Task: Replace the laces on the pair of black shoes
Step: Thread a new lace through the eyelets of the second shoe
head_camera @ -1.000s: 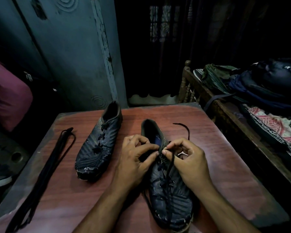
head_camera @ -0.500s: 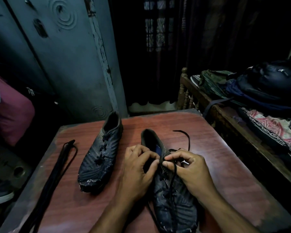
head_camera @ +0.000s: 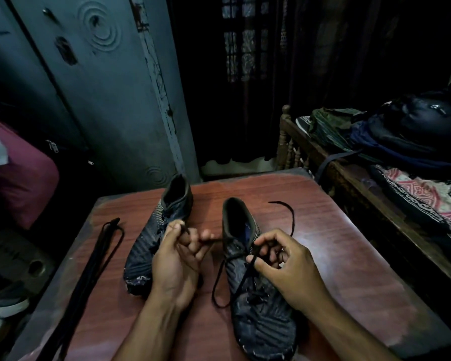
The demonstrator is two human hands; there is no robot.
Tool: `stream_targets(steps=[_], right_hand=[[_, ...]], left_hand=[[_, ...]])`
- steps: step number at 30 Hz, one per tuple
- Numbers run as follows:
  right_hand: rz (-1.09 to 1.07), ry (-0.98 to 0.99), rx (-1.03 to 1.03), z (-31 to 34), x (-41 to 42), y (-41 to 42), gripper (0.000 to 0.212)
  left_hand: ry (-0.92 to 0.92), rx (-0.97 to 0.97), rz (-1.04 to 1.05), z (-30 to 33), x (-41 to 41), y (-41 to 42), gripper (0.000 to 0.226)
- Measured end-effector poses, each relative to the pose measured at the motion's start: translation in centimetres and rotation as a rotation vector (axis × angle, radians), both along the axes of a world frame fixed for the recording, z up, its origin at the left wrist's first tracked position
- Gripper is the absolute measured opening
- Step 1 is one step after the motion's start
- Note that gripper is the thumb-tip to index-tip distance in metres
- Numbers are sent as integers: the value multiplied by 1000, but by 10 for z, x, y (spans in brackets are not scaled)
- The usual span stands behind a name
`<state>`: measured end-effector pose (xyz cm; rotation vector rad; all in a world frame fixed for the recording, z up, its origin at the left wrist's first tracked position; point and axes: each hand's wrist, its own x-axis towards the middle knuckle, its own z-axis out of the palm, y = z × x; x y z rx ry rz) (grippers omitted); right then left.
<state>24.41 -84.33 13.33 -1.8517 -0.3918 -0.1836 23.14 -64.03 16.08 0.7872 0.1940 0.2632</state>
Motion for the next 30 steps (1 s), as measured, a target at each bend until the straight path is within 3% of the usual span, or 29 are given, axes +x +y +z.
stream_targets(steps=[2, 5, 7, 11, 14, 16, 18, 20, 22, 24, 30], right_hand=[[5, 4, 14, -1, 1, 0, 33], [19, -20, 0, -2, 1, -2, 44], [26, -64, -43, -3, 2, -3, 51], [42, -145, -110, -2, 1, -2, 51], [35, -136, -121, -3, 3, -3, 50], [28, -141, -112, -5, 3, -4, 48], [28, -152, -99, -5, 3, -3, 46], [28, -154, -98, -4, 3, -4, 43], [21, -157, -103, -4, 3, -3, 39], [14, -158, -104, -3, 2, -3, 37], [1, -156, -116, -6, 1, -4, 41]], left_hand=[[20, 152, 44, -6, 1, 2, 21], [-86, 806, 142, -13, -2, 3, 8], [-195, 1224, 92, -16, -6, 5, 29], [-316, 1664, 116, -10, -11, 17, 19], [-259, 1962, 158, -5, -13, 28, 18], [-234, 1791, 134, 3, -17, 25, 12], [-187, 1341, 63, 14, -20, 16, 8], [-113, 914, -29, 27, -19, 5, 19], [-61, 610, -82, 37, -15, -4, 20], [-21, 520, -65, 44, -12, -13, 20], [-62, 683, 14, 58, 1, -26, 21]])
